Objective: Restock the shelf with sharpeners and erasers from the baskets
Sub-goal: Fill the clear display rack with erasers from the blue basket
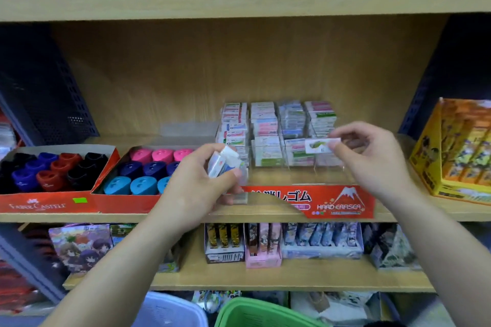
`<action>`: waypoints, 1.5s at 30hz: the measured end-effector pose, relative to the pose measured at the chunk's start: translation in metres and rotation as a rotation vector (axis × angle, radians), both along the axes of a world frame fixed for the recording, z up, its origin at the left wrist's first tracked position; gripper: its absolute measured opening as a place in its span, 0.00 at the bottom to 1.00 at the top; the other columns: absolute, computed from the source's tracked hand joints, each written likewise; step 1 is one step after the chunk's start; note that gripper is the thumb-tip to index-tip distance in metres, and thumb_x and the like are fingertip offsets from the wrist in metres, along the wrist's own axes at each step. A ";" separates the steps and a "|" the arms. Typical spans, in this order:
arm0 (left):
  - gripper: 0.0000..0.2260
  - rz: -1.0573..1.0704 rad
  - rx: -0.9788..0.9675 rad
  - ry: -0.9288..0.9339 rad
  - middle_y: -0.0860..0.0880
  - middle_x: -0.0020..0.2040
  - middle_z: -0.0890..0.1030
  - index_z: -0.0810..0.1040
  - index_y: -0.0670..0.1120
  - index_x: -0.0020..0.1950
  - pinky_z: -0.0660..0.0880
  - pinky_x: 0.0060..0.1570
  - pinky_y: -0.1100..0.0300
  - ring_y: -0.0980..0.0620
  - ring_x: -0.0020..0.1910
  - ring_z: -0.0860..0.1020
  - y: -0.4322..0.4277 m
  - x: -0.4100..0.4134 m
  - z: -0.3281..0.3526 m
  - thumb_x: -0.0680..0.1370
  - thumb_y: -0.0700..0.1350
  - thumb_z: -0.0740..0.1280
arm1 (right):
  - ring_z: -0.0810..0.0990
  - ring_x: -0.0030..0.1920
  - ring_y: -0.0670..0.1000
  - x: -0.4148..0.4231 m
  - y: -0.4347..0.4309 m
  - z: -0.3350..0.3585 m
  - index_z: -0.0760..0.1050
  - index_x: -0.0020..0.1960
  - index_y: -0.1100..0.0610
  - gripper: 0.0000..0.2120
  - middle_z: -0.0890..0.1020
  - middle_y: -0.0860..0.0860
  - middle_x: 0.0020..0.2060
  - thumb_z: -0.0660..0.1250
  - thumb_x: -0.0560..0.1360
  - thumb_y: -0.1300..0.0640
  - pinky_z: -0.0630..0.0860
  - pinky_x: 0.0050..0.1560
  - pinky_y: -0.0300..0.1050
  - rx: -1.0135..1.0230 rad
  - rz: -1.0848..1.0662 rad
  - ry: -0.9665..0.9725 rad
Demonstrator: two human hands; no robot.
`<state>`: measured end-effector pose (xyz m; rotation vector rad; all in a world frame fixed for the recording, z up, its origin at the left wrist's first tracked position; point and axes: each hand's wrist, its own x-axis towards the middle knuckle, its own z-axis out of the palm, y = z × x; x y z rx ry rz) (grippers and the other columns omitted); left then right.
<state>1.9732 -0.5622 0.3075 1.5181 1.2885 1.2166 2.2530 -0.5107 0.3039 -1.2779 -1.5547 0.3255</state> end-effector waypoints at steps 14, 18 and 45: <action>0.14 0.090 0.153 0.157 0.52 0.42 0.86 0.75 0.52 0.64 0.81 0.52 0.45 0.53 0.43 0.85 0.065 0.048 -0.015 0.79 0.46 0.71 | 0.83 0.47 0.49 0.048 0.105 0.017 0.84 0.48 0.51 0.03 0.85 0.46 0.44 0.71 0.77 0.55 0.78 0.51 0.47 -0.273 0.020 -0.533; 0.14 0.104 0.136 0.135 0.52 0.47 0.85 0.76 0.51 0.62 0.80 0.39 0.65 0.55 0.40 0.85 0.062 0.044 -0.013 0.79 0.46 0.73 | 0.83 0.47 0.48 0.046 0.104 0.012 0.83 0.46 0.48 0.03 0.85 0.45 0.45 0.72 0.77 0.55 0.78 0.50 0.48 -0.307 0.032 -0.628; 0.17 0.004 0.006 -0.083 0.47 0.49 0.85 0.77 0.49 0.59 0.80 0.33 0.63 0.53 0.35 0.84 0.055 0.039 -0.005 0.74 0.39 0.77 | 0.84 0.38 0.51 -0.045 0.036 0.011 0.82 0.53 0.57 0.09 0.85 0.52 0.41 0.71 0.77 0.68 0.83 0.46 0.46 -0.394 0.540 0.218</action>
